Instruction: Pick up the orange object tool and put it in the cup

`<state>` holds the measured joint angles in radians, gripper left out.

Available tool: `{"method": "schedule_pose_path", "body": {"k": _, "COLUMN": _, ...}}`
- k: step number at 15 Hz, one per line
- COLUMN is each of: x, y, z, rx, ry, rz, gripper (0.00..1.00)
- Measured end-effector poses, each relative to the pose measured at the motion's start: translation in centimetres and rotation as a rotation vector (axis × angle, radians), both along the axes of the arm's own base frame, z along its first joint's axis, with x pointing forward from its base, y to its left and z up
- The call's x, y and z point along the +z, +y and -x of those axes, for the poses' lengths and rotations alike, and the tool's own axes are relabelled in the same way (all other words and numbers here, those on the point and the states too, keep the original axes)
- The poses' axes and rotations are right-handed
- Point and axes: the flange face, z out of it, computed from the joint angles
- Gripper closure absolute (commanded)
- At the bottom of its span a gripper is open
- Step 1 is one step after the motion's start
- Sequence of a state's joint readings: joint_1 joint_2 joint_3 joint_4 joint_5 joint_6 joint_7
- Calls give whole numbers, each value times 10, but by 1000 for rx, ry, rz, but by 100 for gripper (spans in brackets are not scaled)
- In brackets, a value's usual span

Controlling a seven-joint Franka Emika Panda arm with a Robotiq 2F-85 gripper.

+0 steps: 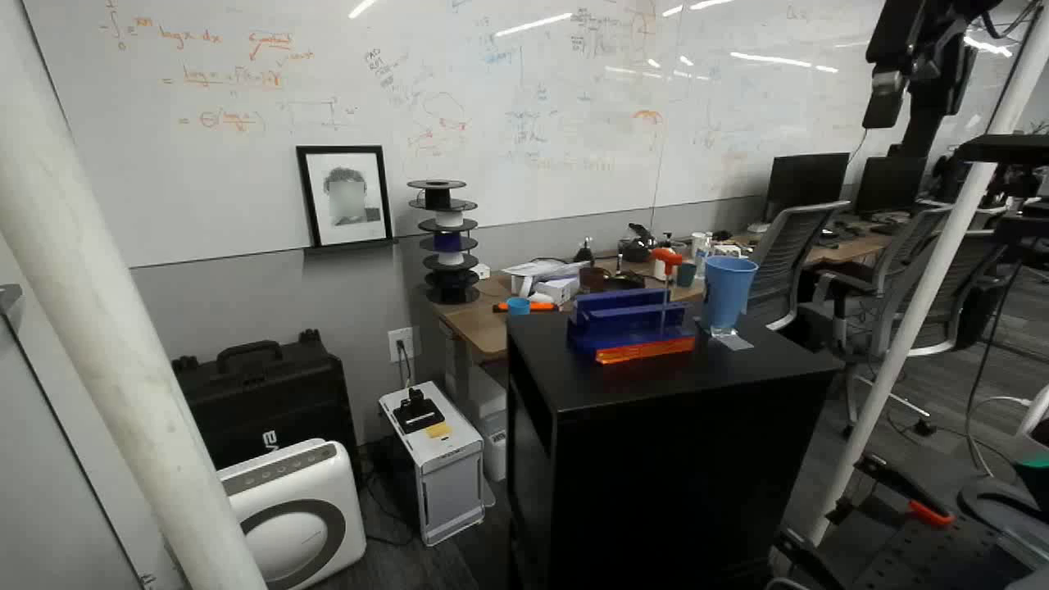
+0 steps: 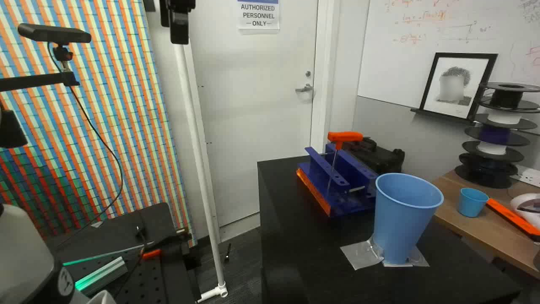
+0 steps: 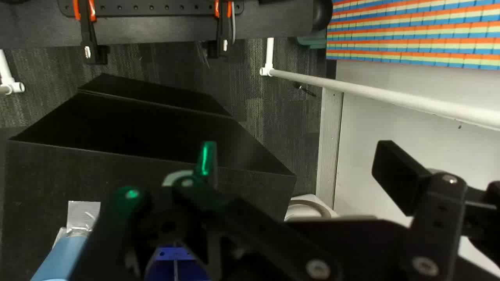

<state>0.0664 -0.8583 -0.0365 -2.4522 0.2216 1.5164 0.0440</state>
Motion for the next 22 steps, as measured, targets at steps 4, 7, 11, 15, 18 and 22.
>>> {"method": "schedule_pose_path", "body": {"k": 4, "x": 7, "y": 0, "z": 0, "rx": -1, "ry": -18, "rz": -1, "gripper": 0}}
{"method": "schedule_pose_path", "body": {"k": 7, "x": 7, "y": 0, "z": 0, "rx": -1, "ry": -18, "rz": -1, "gripper": 0}}
{"method": "schedule_pose_path", "body": {"k": 11, "x": 7, "y": 0, "z": 0, "rx": -1, "ry": -18, "rz": -1, "gripper": 0}}
{"method": "schedule_pose_path", "body": {"k": 15, "x": 7, "y": 0, "z": 0, "rx": -1, "ry": -18, "rz": -1, "gripper": 0}}
{"method": "schedule_pose_path", "body": {"k": 18, "x": 7, "y": 0, "z": 0, "rx": -1, "ry": -18, "rz": -1, "gripper": 0}}
{"method": "schedule_pose_path", "body": {"k": 22, "x": 5, "y": -3, "z": -8, "rx": -32, "ry": -43, "rz": 9, "gripper": 0}}
